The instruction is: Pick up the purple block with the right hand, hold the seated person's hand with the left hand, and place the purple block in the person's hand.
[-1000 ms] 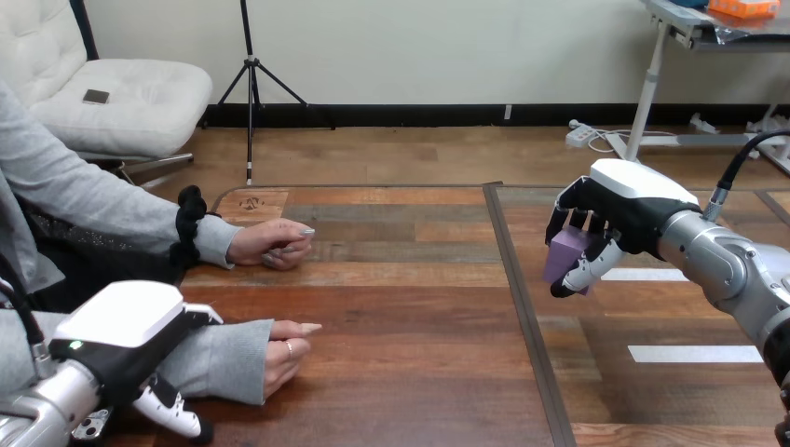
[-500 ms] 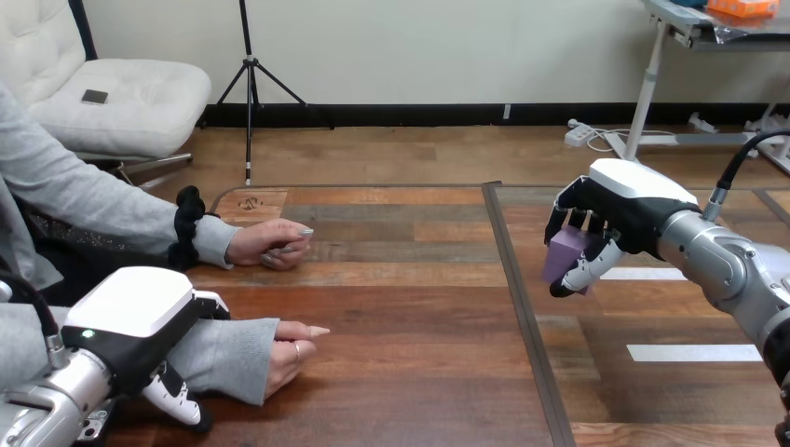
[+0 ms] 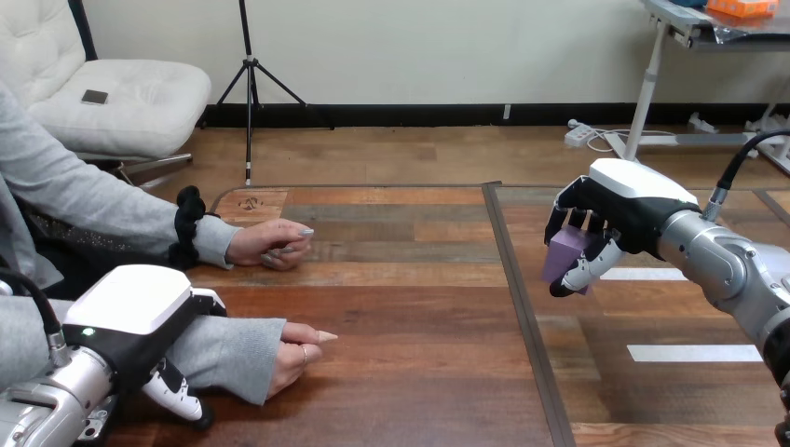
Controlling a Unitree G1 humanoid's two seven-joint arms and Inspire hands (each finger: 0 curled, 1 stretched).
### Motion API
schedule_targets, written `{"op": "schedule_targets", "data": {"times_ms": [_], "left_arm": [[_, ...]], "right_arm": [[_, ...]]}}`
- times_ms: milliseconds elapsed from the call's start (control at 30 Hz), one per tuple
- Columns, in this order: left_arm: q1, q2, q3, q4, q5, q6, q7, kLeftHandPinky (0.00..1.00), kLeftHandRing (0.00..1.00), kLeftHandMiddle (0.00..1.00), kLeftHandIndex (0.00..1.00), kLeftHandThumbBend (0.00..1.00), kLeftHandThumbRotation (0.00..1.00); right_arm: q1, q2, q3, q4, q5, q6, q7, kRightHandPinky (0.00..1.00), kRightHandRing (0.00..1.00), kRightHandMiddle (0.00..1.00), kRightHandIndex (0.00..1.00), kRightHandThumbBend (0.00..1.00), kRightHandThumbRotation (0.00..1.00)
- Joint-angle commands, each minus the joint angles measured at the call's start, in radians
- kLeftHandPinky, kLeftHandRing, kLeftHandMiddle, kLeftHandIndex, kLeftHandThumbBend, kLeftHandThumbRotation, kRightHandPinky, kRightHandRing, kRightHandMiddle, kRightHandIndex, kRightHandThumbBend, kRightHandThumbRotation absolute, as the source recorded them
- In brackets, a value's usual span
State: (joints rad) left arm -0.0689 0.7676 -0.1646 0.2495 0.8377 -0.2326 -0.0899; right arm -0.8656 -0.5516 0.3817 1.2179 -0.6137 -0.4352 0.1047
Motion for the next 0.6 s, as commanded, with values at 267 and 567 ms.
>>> {"op": "schedule_targets", "data": {"times_ms": [267,567], "left_arm": [[-0.056,-0.027,-0.027,0.036,-0.003,0.0,0.069,0.6,0.68,0.7,0.68,0.96,0.15],[-0.066,-0.031,-0.032,0.037,-0.015,0.01,0.058,0.48,0.57,0.61,0.61,0.93,0.05]], "right_arm": [[-0.089,-0.024,-0.025,-0.046,0.025,-0.011,-0.009,0.36,0.42,0.46,0.46,0.75,0.0],[-0.092,-0.024,-0.028,-0.041,0.036,-0.01,-0.002,0.35,0.41,0.46,0.46,0.74,0.0]]}}
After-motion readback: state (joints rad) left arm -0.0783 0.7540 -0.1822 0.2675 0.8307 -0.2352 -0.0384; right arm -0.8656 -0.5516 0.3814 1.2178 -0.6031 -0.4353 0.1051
